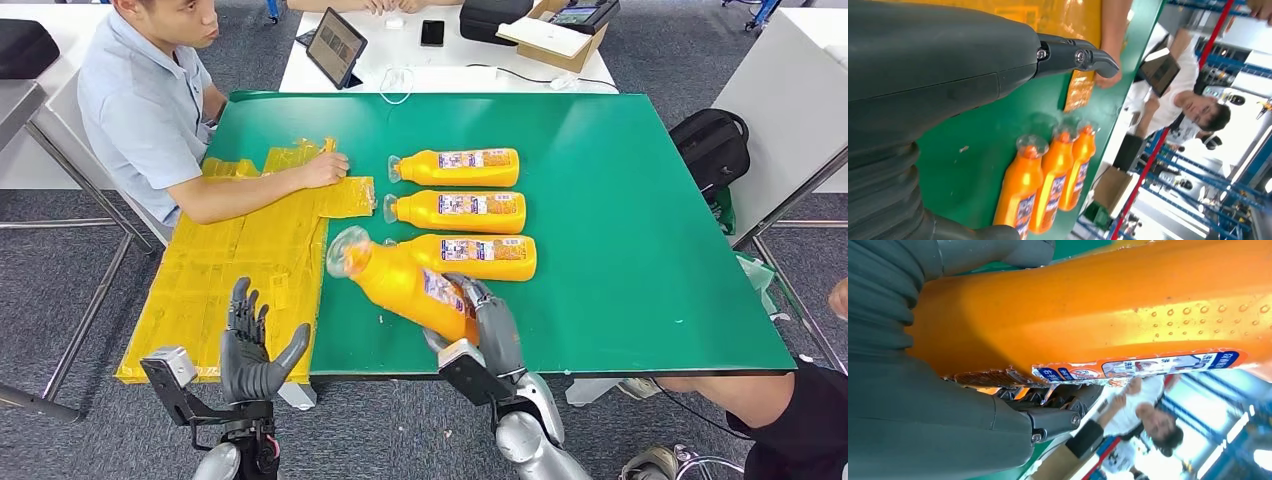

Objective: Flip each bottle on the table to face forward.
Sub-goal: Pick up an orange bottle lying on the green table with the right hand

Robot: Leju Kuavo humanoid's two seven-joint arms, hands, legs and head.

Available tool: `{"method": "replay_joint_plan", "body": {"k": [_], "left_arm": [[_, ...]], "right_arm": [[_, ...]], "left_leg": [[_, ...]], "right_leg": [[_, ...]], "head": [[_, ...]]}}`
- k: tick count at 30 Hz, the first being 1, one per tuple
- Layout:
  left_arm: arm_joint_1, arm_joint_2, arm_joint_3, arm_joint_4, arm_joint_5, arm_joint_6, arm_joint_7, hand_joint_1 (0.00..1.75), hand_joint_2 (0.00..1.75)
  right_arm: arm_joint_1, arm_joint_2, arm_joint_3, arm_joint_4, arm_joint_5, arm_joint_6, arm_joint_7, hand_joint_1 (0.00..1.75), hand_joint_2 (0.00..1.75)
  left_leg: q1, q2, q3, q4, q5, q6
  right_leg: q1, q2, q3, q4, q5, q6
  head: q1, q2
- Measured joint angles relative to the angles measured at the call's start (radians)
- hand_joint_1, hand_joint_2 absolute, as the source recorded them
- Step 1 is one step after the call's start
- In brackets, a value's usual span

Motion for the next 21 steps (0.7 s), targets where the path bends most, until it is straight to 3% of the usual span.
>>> {"method": "replay_joint_plan", "body": {"k": [3, 8, 16, 21], "left_arm": [[0.002, 0.004, -0.012, 0.002, 0.009, -0.040, 0.000, 0.00, 1.75], [0.017, 0.029, -0.076, -0.004, -0.061, -0.183, -0.050, 0.00, 1.75], [0.010, 0.052, -0.165, -0.015, -0.184, -0.199, -0.075, 0.00, 1.75], [-0.012, 0.059, -0.183, -0.009, -0.184, -0.232, -0.053, 0.00, 1.75]], "right_arm": [[0.010, 0.009, -0.010, -0.024, -0.019, -0.005, -0.012, 1.71, 1.75], [0.015, 0.035, -0.012, -0.041, -0.068, 0.012, -0.047, 1.73, 1.75], [-0.049, 0.112, 0.066, 0.034, -0.051, 0.059, -0.039, 1.75, 1.75], [-0.107, 0.152, 0.133, 0.135, -0.008, 0.035, -0.041, 1.75, 1.75]], "left_leg": [[0.000, 0.000, -0.001, 0.000, 0.000, 0.000], [0.000, 0.000, -0.002, 0.000, 0.000, 0.000], [0.001, 0.000, -0.002, 0.000, 0.000, 0.000], [0.001, 0.000, -0.002, 0.000, 0.000, 0.000]], "right_leg": [[0.000, 0.000, -0.001, 0.000, 0.000, 0.000], [0.000, 0.000, -0.002, 0.000, 0.000, 0.000], [0.001, 0.000, -0.002, 0.000, 0.000, 0.000], [0.000, 0.000, -0.002, 0.000, 0.000, 0.000]], "head": [[0.000, 0.000], [0.000, 0.000], [0.000, 0.000], [0.000, 0.000]]}}
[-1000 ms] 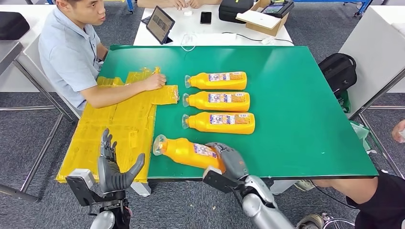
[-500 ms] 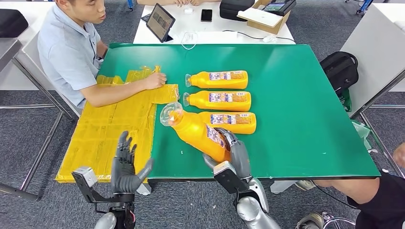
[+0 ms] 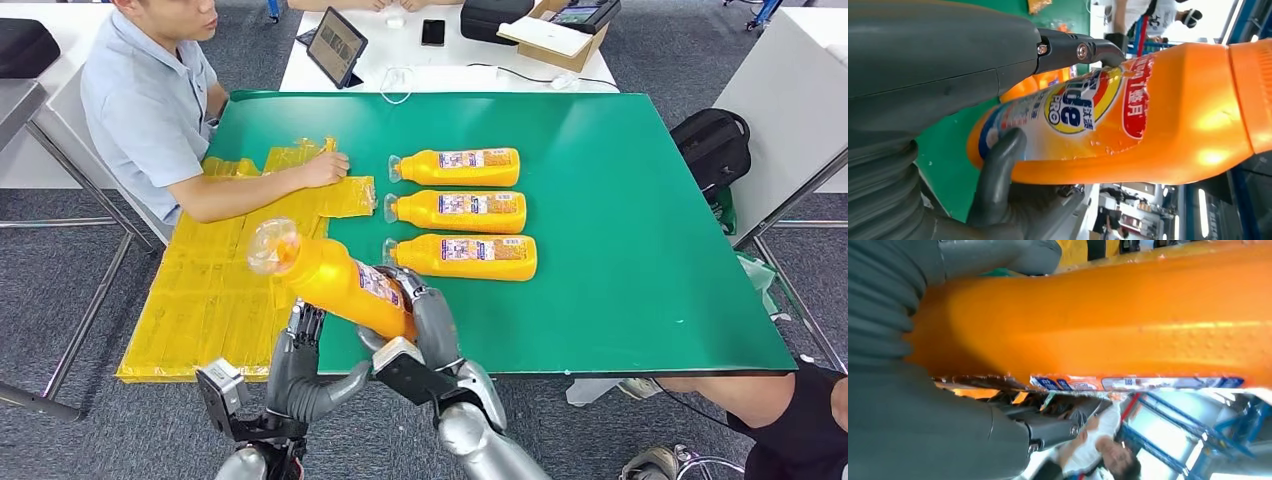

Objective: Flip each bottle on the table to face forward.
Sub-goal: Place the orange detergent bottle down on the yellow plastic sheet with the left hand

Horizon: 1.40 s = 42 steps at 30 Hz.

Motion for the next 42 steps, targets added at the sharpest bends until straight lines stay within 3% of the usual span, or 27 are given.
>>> {"method": "replay_joint_plan", "body": {"k": [9, 16, 31, 32, 35, 36, 37, 41, 42], "left_arm": [[-0.028, -0.001, 0.017, 0.025, 0.118, -0.048, 0.074, 0.00, 1.75], [-0.036, -0.006, 0.030, 0.030, 0.196, -0.033, 0.111, 0.00, 1.75], [-0.024, -0.007, 0.032, 0.008, 0.205, 0.023, 0.077, 0.02, 1.75], [-0.024, -0.007, 0.032, 0.008, 0.201, 0.028, 0.074, 0.18, 1.75], [-0.027, -0.007, 0.034, 0.008, 0.200, 0.041, 0.071, 1.39, 1.75], [-0.028, -0.007, 0.035, 0.007, 0.208, 0.042, 0.073, 1.66, 1.75], [-0.029, -0.007, 0.037, 0.007, 0.219, 0.040, 0.076, 1.74, 1.75], [-0.030, -0.007, 0.052, 0.002, 0.289, -0.007, 0.097, 1.75, 1.75], [-0.031, -0.006, 0.055, 0.002, 0.308, -0.024, 0.103, 1.75, 1.75]], "right_arm": [[-0.039, 0.042, 0.085, 0.080, 0.042, -0.067, -0.013, 1.75, 1.75], [-0.045, 0.052, 0.145, 0.119, 0.029, -0.087, -0.020, 1.75, 1.75], [-0.059, 0.065, 0.182, 0.175, -0.028, -0.086, -0.049, 1.74, 1.75], [-0.060, 0.065, 0.183, 0.176, -0.028, -0.085, -0.049, 1.66, 1.75], [-0.065, 0.066, 0.188, 0.182, -0.025, -0.080, -0.042, 0.42, 1.75], [-0.067, 0.065, 0.192, 0.184, -0.018, -0.079, -0.036, 0.07, 1.75], [-0.068, 0.065, 0.197, 0.187, -0.007, -0.078, -0.029, 0.00, 1.75], [-0.072, 0.053, 0.215, 0.197, 0.049, -0.090, -0.023, 0.00, 0.00], [-0.073, 0.046, 0.217, 0.196, 0.061, -0.099, -0.032, 0.00, 0.00]], "left_leg": [[0.000, 0.000, -0.001, 0.000, 0.000, 0.000], [0.000, 0.000, -0.001, 0.000, 0.000, 0.000], [0.000, 0.000, -0.001, 0.000, 0.000, 0.000], [0.000, 0.000, -0.001, 0.000, 0.000, 0.000], [0.000, 0.000, -0.001, 0.000, 0.000, 0.000], [0.000, 0.000, -0.001, 0.000, 0.000, 0.000], [0.000, 0.000, -0.001, 0.000, 0.000, 0.000], [0.000, 0.000, -0.001, 0.000, 0.000, 0.000], [0.000, 0.000, -0.001, 0.000, 0.000, 0.000]], "right_leg": [[0.000, 0.000, -0.001, 0.000, 0.000, 0.000], [0.000, 0.000, -0.002, 0.000, 0.000, 0.000], [0.000, 0.000, -0.002, 0.000, 0.000, 0.000], [0.000, 0.000, -0.002, 0.000, 0.000, 0.000], [0.000, 0.000, -0.002, 0.000, 0.000, 0.000], [0.000, 0.000, -0.002, 0.000, 0.000, 0.000], [0.000, 0.000, -0.002, 0.000, 0.000, 0.000], [0.000, 0.000, -0.002, 0.000, 0.000, 0.000], [0.000, 0.000, -0.002, 0.000, 0.000, 0.000]], "head": [[0.000, 0.000], [0.000, 0.000], [0.000, 0.000], [0.000, 0.000], [0.000, 0.000], [0.000, 0.000], [0.000, 0.000], [0.000, 0.000], [0.000, 0.000]]}}
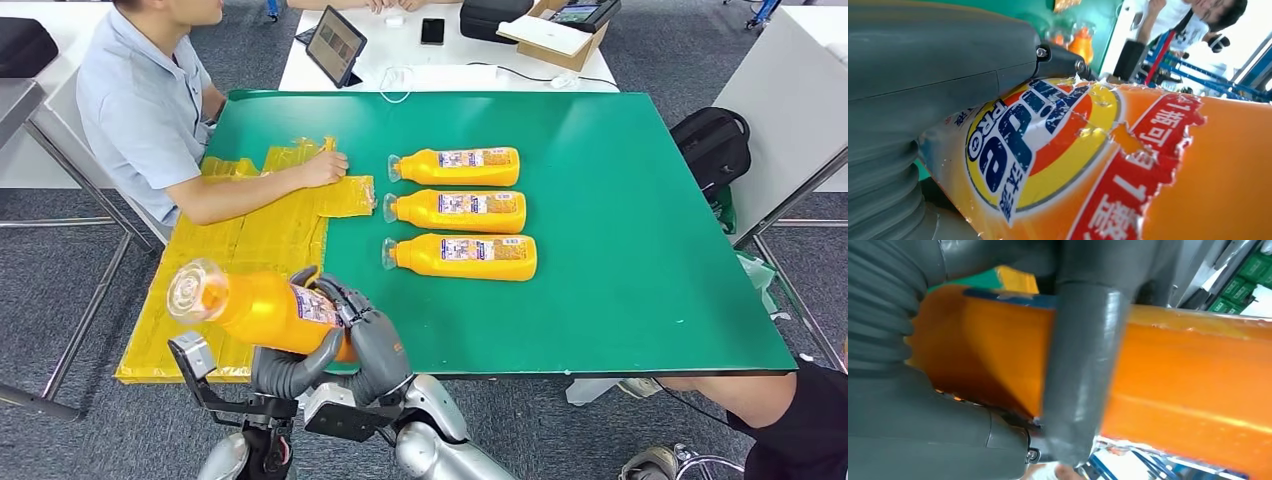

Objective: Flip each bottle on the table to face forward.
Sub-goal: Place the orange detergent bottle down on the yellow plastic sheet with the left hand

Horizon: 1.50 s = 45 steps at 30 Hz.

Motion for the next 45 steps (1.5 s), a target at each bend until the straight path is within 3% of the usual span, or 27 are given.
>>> {"method": "replay_joint_plan", "body": {"k": [5, 14, 20, 25, 34, 38, 41, 45], "left_arm": [[-0.007, 0.000, 0.013, -0.001, 0.068, -0.062, 0.019, 1.75, 1.75], [-0.012, 0.000, 0.019, -0.005, 0.101, -0.088, 0.030, 1.75, 1.75], [-0.018, 0.000, 0.032, -0.018, 0.165, -0.127, 0.044, 1.75, 1.75], [-0.032, 0.000, 0.057, -0.019, 0.149, -0.106, 0.037, 1.75, 1.75], [-0.095, 0.010, 0.153, -0.011, -0.080, 0.120, -0.076, 1.75, 1.75], [-0.141, 0.033, 0.190, 0.029, -0.457, 0.394, -0.137, 1.75, 1.75], [-0.179, 0.065, 0.197, 0.089, -0.785, 0.566, -0.137, 1.75, 1.75], [-0.233, 0.116, 0.196, 0.172, -1.039, 0.591, -0.077, 1.75, 1.75]], "right_arm": [[0.023, -0.044, 0.004, -0.045, 0.025, -0.041, -0.038, 0.00, 0.00], [0.051, -0.084, 0.004, -0.111, 0.023, -0.050, -0.050, 0.00, 0.00], [0.120, -0.133, -0.034, -0.274, 0.005, -0.053, -0.084, 0.00, 0.00], [0.167, -0.163, -0.106, -0.395, -0.032, -0.035, -0.101, 0.00, 0.00], [0.214, -0.203, -0.180, -0.505, -0.156, -0.101, -0.105, 0.00, 0.00], [0.230, -0.217, -0.190, -0.542, -0.171, -0.150, -0.105, 0.00, 0.00], [0.244, -0.225, -0.193, -0.574, -0.167, -0.176, -0.105, 0.00, 0.00], [0.260, -0.234, -0.194, -0.619, -0.161, -0.182, -0.105, 0.00, 0.00]], "left_leg": [[0.000, 0.000, 0.000, 0.000, 0.000, 0.000], [0.000, 0.000, 0.000, 0.000, 0.000, 0.000], [0.000, 0.000, -0.001, 0.000, 0.000, 0.000], [0.000, 0.000, -0.001, 0.000, 0.000, 0.000], [0.000, 0.000, -0.001, 0.000, 0.000, 0.000], [0.000, 0.000, -0.001, 0.000, 0.000, 0.000], [0.000, 0.000, -0.001, 0.000, 0.000, 0.000], [0.000, 0.000, -0.001, 0.000, 0.000, 0.000]], "right_leg": [[0.000, 0.000, 0.000, 0.000, 0.000, 0.000], [0.000, 0.000, 0.000, 0.000, 0.000, 0.000], [0.000, 0.000, 0.000, 0.000, 0.000, 0.000], [0.000, 0.000, 0.000, 0.000, 0.000, 0.000], [0.000, 0.000, 0.000, 0.000, 0.000, 0.000], [0.000, 0.000, 0.000, 0.000, 0.000, 0.000], [0.000, 0.000, 0.000, 0.000, 0.000, 0.000], [0.000, 0.000, 0.000, 0.000, 0.000, 0.000]], "head": [[0.000, 0.000], [0.000, 0.000], [0.000, 0.000], [0.000, 0.000], [0.000, 0.000], [0.000, 0.000], [0.000, 0.000], [0.000, 0.000]]}}
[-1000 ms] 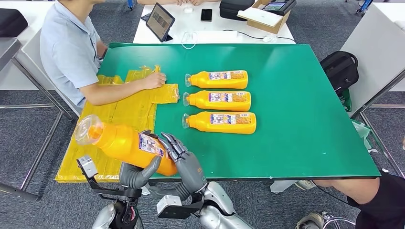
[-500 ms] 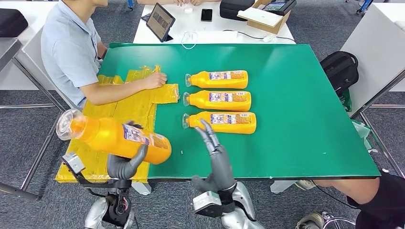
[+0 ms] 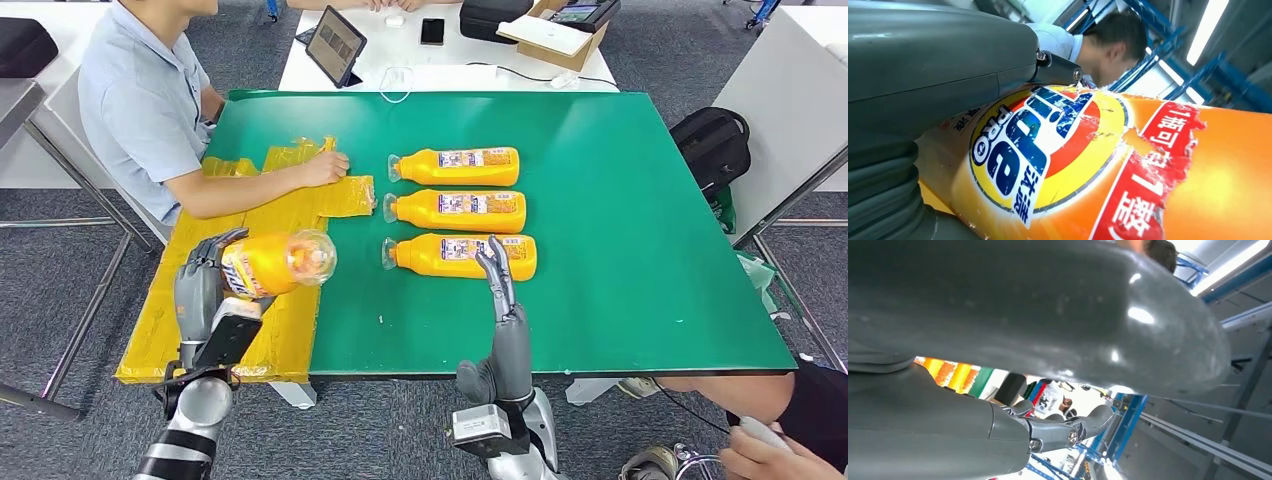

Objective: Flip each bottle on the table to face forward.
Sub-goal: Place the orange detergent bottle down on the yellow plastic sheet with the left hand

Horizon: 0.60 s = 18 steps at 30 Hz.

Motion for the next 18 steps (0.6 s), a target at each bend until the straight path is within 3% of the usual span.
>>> {"method": "replay_joint_plan", "body": {"k": [7, 11, 15, 18], "left_arm": [[-0.122, 0.085, -0.016, 0.151, -0.165, -0.178, 0.158, 1.75, 1.75], [-0.244, 0.125, -0.052, 0.332, -0.289, -0.264, 0.247, 1.75, 1.75], [-0.347, 0.148, -0.081, 0.515, -0.332, -0.326, 0.273, 1.71, 1.75], [-0.397, 0.161, -0.108, 0.604, -0.371, -0.362, 0.274, 1.21, 1.75]], "right_arm": [[0.023, -0.009, 0.000, -0.033, -0.001, 0.005, 0.000, 0.00, 0.00], [0.025, -0.015, -0.001, -0.034, -0.026, 0.011, 0.000, 0.00, 0.00], [0.025, -0.019, -0.008, -0.033, -0.038, 0.027, 0.000, 0.00, 0.00], [0.023, -0.022, -0.011, -0.030, -0.044, 0.034, 0.000, 0.00, 0.00]], "left_leg": [[0.000, 0.000, 0.000, 0.000, 0.001, 0.000], [0.000, 0.000, 0.000, 0.000, 0.001, -0.001], [0.000, 0.000, 0.000, 0.000, 0.001, -0.001], [0.000, 0.000, -0.001, 0.000, 0.001, -0.001]], "right_leg": [[0.000, 0.000, 0.000, 0.000, 0.000, 0.000], [0.000, 0.000, 0.000, 0.000, 0.000, 0.000], [0.000, 0.000, 0.000, 0.001, 0.002, -0.002], [0.000, 0.000, 0.000, 0.001, 0.002, -0.002]], "head": [[0.000, 0.000], [0.000, 0.000], [0.000, 0.000], [0.000, 0.000]]}}
